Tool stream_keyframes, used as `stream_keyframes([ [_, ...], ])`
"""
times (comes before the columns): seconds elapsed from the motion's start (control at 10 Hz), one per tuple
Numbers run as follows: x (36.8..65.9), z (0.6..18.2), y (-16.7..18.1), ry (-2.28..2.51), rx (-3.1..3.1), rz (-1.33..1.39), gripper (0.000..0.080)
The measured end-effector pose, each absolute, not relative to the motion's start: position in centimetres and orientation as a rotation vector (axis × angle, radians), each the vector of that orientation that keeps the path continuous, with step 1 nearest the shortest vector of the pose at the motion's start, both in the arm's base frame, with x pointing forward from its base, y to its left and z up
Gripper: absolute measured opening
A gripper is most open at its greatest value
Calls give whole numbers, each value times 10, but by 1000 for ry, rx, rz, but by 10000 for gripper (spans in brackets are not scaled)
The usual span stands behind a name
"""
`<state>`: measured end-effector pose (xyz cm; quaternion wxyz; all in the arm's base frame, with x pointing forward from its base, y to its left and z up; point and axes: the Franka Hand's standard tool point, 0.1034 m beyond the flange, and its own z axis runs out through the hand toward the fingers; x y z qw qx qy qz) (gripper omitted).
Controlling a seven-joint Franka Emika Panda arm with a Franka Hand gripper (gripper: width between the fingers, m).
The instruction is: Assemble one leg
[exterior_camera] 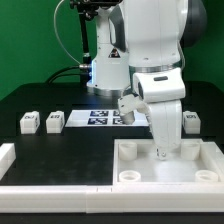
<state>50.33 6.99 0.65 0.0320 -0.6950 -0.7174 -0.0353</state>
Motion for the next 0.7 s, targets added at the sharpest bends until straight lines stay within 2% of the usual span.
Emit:
stream_keyframes([
  [0.1,503,6,70,-2209,-2140,-109,603],
  [0.2,503,6,70,-2209,-2140,-108,603],
  [0.3,503,6,70,-2209,-2140,-108,641],
  [0.7,503,6,69,-2208,-2142,-108,649],
])
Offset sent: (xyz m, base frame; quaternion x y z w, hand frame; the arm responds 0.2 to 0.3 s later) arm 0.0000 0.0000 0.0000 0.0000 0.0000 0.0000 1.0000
